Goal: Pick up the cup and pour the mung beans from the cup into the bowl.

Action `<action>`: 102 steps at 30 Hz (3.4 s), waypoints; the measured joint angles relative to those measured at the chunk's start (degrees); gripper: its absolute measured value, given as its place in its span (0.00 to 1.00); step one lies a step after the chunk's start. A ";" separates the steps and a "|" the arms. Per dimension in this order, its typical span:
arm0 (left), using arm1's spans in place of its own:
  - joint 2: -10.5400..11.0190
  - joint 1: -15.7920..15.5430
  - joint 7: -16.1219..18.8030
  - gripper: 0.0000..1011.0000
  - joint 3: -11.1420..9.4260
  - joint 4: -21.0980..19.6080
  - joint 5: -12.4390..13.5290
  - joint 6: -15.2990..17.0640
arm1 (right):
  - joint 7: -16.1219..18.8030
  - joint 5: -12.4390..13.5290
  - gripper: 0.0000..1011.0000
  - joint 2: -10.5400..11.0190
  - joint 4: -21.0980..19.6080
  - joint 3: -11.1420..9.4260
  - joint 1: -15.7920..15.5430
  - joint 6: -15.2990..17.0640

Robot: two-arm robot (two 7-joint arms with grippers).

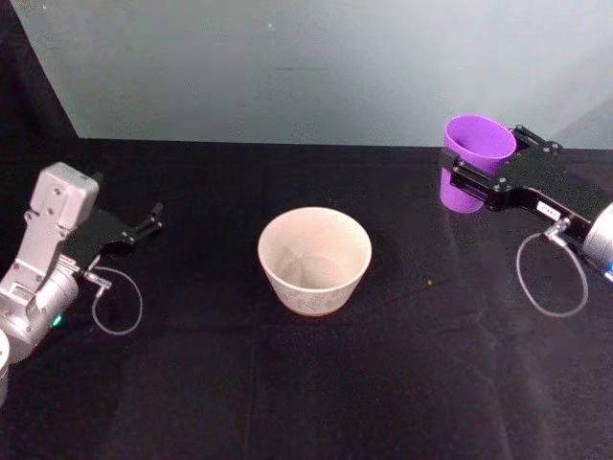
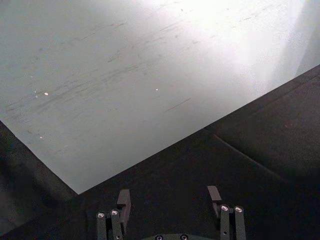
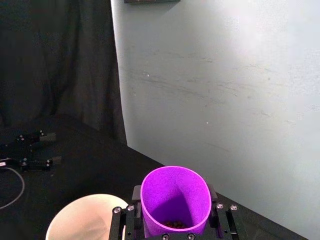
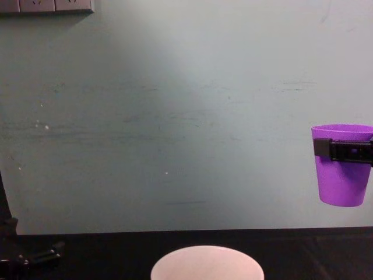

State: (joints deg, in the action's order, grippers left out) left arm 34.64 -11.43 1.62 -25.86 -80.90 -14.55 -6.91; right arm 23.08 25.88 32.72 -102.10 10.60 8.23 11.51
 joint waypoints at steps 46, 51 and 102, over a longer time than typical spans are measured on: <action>0.00 0.00 0.00 0.99 0.00 0.00 0.00 0.00 | -0.02 0.04 0.72 0.11 0.08 0.20 0.13 -0.03; 0.00 0.00 0.00 0.99 0.00 0.00 0.00 0.00 | -0.02 0.33 0.72 -0.10 1.78 1.81 2.53 0.22; 0.00 0.00 0.00 0.99 0.00 0.00 0.00 0.00 | -15.49 -53.75 0.72 0.00 13.56 23.36 12.75 -17.32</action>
State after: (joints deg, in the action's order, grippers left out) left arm 34.65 -11.43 1.62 -25.86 -80.90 -14.55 -6.91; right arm 7.60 -27.87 32.72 -88.54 33.97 20.98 -5.80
